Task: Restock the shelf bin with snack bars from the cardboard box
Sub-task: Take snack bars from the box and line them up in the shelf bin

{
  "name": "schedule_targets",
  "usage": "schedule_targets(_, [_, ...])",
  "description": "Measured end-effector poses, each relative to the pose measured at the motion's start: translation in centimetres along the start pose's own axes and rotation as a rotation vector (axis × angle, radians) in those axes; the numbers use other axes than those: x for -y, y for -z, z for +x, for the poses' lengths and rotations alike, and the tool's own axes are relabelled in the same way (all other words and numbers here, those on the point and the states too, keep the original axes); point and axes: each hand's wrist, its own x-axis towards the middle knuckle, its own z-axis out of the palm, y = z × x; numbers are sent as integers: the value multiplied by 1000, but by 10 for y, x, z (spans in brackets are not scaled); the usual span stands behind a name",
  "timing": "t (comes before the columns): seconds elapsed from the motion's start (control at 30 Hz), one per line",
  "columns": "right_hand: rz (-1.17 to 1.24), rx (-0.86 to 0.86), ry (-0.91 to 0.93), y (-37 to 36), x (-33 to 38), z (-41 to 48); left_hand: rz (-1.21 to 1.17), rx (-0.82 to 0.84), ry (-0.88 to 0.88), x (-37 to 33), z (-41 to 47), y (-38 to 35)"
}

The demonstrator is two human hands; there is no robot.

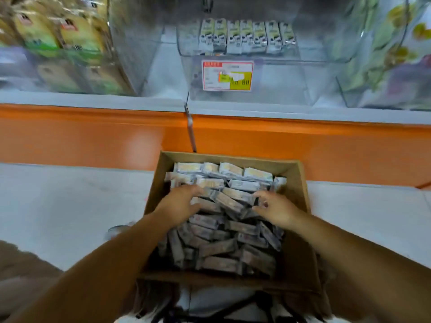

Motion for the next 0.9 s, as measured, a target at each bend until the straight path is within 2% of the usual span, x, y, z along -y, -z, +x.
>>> schedule_targets(0.13, [-71, -190, 33, -32, 5, 29, -125, -189, 78, 12, 7, -32])
schedule_targets(0.23, [-146, -177, 19, -42, 7, 51, -137, -297, 88, 10, 20, -32])
schedule_targets(0.43, [-267, -275, 32, -69, 11, 71, -143, -221, 134, 11, 52, -34])
schedule_targets(0.5, [-271, -294, 24, -83, 15, 68, -134, -244, 157, 11, 58, -38])
schedule_targets(0.63, [-229, -302, -6, -95, 20, 61, -181, -315, 183, 5, 58, -41])
schedule_targets(0.77, [86, -254, -81, -76, 15, 55, -306, -343, 200, 9, 46, -30])
schedule_targets(0.9, [186, -289, -76, -51, 10, 34, -532, -344, 244, 10, 27, -13])
